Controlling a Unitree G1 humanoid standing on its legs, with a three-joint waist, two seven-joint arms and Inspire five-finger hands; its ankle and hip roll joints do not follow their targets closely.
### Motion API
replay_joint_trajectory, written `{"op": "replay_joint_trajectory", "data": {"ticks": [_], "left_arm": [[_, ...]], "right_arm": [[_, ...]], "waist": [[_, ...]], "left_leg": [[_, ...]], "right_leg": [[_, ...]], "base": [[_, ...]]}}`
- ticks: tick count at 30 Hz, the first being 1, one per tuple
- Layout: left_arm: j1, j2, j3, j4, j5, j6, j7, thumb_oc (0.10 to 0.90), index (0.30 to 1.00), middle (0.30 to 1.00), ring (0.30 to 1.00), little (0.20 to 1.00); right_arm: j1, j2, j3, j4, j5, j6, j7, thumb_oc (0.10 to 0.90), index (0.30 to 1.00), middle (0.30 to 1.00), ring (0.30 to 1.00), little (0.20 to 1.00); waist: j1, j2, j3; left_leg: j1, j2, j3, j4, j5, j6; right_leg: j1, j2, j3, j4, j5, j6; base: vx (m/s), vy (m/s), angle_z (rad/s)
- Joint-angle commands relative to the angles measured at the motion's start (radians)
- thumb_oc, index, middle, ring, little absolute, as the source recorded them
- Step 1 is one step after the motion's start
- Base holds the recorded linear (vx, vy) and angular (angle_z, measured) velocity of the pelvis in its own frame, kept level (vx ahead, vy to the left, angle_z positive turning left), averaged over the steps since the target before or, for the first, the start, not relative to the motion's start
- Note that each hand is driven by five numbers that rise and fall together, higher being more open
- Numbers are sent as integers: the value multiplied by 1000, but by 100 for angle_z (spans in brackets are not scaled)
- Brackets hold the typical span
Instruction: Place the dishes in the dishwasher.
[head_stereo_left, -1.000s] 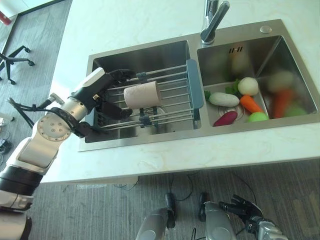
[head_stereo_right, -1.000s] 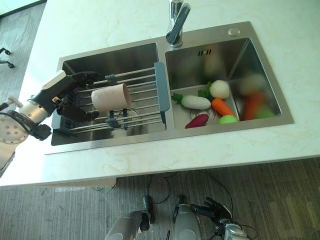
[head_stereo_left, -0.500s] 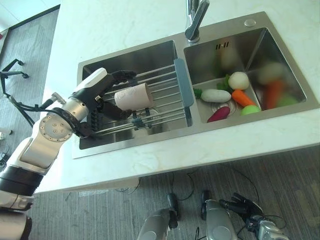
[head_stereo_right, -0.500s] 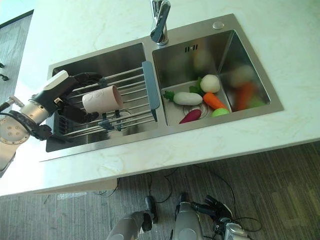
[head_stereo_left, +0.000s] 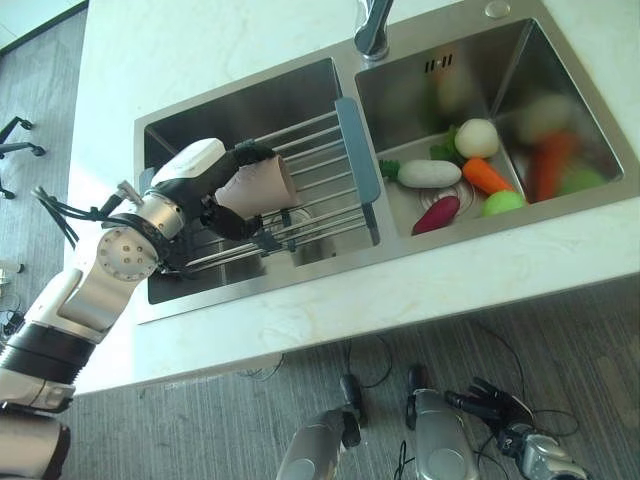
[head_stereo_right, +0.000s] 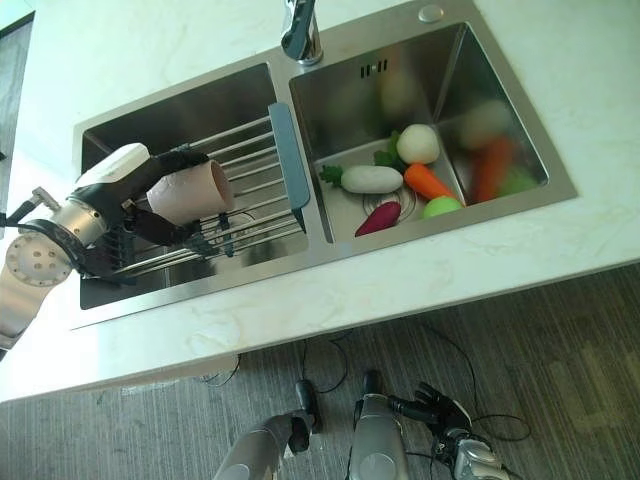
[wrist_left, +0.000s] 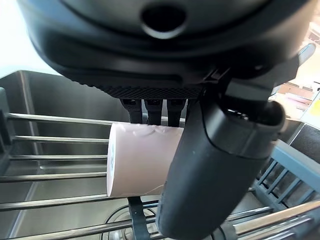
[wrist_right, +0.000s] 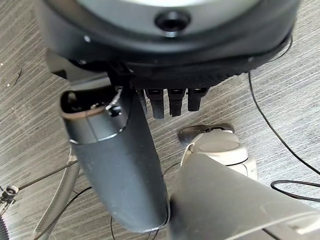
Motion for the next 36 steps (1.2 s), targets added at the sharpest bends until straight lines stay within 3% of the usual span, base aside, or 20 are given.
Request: {"op": "replay_joint_trajectory", "data": {"ticks": [1, 19, 20, 24, 36], "left_arm": [[-83, 59, 80, 10, 38, 1, 76, 800, 900, 900, 900, 900], [-112, 72, 86, 57, -20, -25, 127, 800, 900, 900, 900, 900], [-126, 47, 80, 48, -134, 19, 40, 400, 300, 300, 300, 300], [-128, 22, 74, 43, -160, 21, -4, 400, 300, 300, 300, 300], [-127, 11, 99, -11, -163, -39, 159, 400, 300, 300, 300, 300]], "right_arm": [[84, -27, 16, 8, 7, 31, -17, 800, 900, 900, 900, 900], [48, -35, 28, -55, 46, 45, -14, 800, 900, 900, 900, 900], [44, -33, 28, -67, 49, 48, -15, 800, 900, 900, 900, 900], [41, -28, 28, -68, 49, 44, -15, 800, 900, 900, 900, 900], [54, 2, 33, -31, 32, 21, -28, 800, 900, 900, 900, 900]], "waist": [[-12, -15, -15], [-9, -34, 65], [-6, -36, 68], [-7, -39, 68], [-2, -44, 17]], "left_leg": [[-49, 22, -64, 98, -72, -34], [-106, 25, -76, 98, -55, -26], [-119, 24, -78, 98, -53, -24], [-116, 26, -73, 98, -54, -24], [-59, 29, -58, 98, -71, -31]], "right_leg": [[65, -36, 1, -67, -13, 86], [8, -33, 8, -67, 15, 88], [-5, -34, 5, -67, 22, 91], [-1, -36, -1, -67, 22, 93], [54, -39, -17, -67, -2, 89]], "base": [[-20, 26, -4], [-16, -4, -1], [-67, -26, 1], [-30, -13, 2], [-3, -10, 4]]}}
